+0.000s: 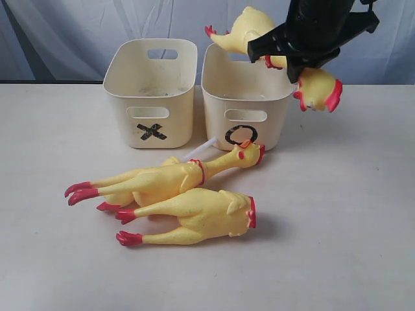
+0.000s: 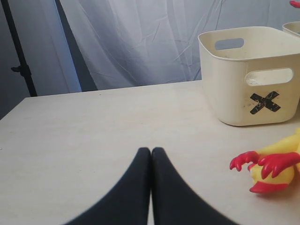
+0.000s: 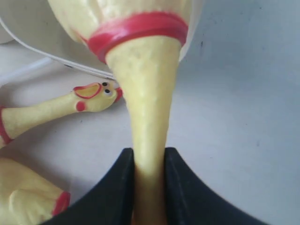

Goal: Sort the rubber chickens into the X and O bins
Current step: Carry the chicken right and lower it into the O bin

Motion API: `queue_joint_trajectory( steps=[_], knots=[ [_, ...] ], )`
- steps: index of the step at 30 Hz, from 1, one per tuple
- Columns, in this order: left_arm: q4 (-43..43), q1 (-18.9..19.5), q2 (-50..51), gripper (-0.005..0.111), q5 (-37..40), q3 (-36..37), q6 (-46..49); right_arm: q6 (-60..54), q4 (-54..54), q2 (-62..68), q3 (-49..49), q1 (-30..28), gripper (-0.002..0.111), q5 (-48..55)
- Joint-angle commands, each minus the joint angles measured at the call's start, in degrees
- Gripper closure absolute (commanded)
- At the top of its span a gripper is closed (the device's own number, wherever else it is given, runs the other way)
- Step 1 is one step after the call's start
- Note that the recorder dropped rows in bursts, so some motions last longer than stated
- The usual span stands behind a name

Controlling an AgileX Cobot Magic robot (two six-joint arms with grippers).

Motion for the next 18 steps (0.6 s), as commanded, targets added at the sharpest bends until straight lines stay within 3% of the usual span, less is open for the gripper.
queue_joint_trajectory(
  steps=[1,18],
  knots=[
    [0.22,0.04,-0.24,0.107,-0.2,0.23,-0.18,2.39,1.01,0.75,-0.62,-0.34,0.109,-1.1],
    [0.22,0.04,-0.24,0.107,-0.2,0.23,-0.18,5.16,2.43,3.78,-0.62,-0.34,0.109,-1.1]
  ],
)
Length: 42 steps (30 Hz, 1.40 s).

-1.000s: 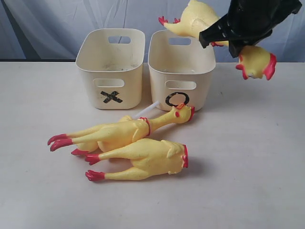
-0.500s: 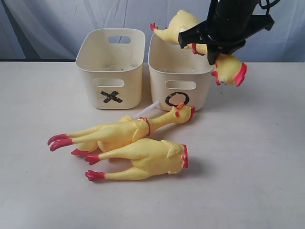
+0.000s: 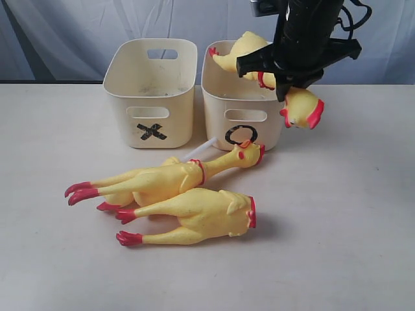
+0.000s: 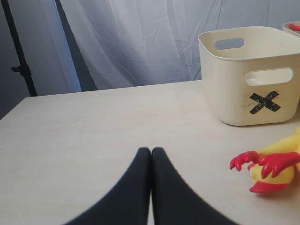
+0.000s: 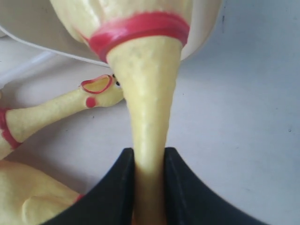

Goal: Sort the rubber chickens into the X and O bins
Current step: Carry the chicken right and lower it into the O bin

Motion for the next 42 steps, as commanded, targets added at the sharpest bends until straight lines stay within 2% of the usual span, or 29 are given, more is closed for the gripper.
queue_joint_trajectory(
  steps=[1,25,27,31,33,42],
  knots=[
    [0.22,0.04,-0.24,0.107,-0.2,0.23,-0.18,0.76,-0.12,-0.4,-0.62,-0.34,0.109,-1.08],
    [0.22,0.04,-0.24,0.107,-0.2,0.23,-0.18,0.99,-0.35,-0.32,-0.62,-0.34,0.108,-1.08],
    [0.22,0.04,-0.24,0.107,-0.2,0.23,-0.18,0.99,-0.35,-0.32,-0.62,-0.34,0.1,-1.08],
    [0.22,0.04,-0.24,0.107,-0.2,0.23,-0.18,2.63,-0.35,-0.32,-0.62,-0.34,0.072,-1.08],
    [0.22,0.04,-0.24,0.107,-0.2,0.23,-0.18,2.61,-0.35,-0.32,-0.62,-0.34,0.063,-1.08],
    [0.22,0.04,-0.24,0.107,-0.2,0.23,-0.18,2.66,-0.35,-0.32,-0.62,-0.34,0.062,-1.08]
  ],
)
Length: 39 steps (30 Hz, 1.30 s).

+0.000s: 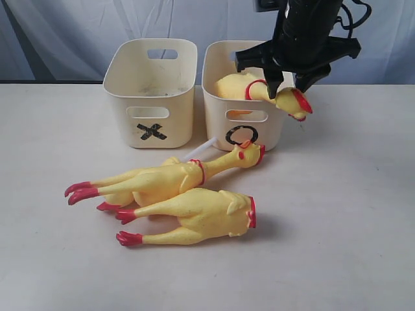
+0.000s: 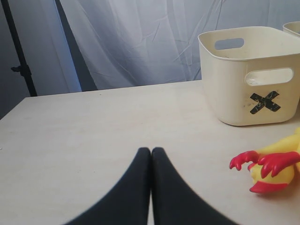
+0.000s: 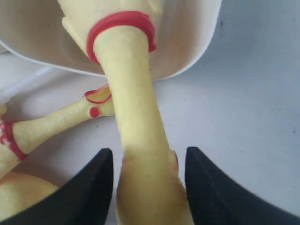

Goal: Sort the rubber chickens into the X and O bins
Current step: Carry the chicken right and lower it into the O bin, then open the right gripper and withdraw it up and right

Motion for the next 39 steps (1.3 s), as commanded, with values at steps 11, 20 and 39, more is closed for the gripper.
queue_joint_trajectory(
  steps=[11,20,39],
  knots=[
    [0.22,0.04,-0.24,0.107,-0.31,0.23,-0.18,-0.26,0.88,-1.62,-3.94,-0.34,0.062,0.03],
    [0.22,0.04,-0.24,0.107,-0.31,0.23,-0.18,-6.65,3.19,-6.28,-6.63,-0.22,0.062,0.03],
    [0.22,0.04,-0.24,0.107,-0.31,0.23,-0.18,-10.8,6.48,-30.28,-4.15,-0.22,0.062,0.03]
  ],
)
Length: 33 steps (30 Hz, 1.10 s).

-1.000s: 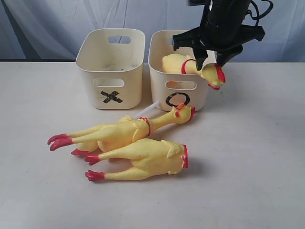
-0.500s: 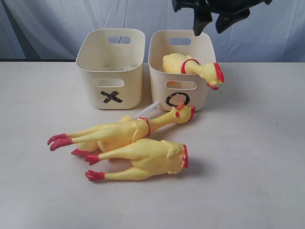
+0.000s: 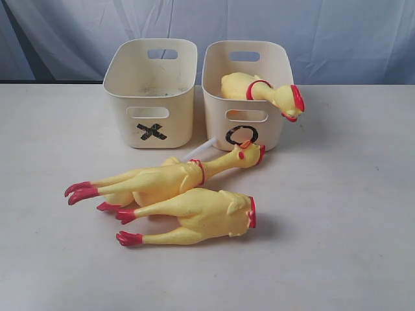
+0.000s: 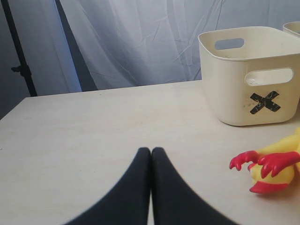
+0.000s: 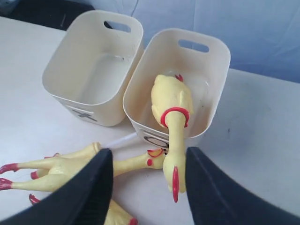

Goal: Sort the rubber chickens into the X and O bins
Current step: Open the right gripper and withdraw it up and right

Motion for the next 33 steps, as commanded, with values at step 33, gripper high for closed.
queue_joint_trajectory(
  steps=[33],
  knots=[
    [-10.93,0.04,-0.24,0.107,-7.71,0.23,-0.41,-3.21,0.7,-65.92,58.05,-0.22,0.062,-9.01]
  ],
)
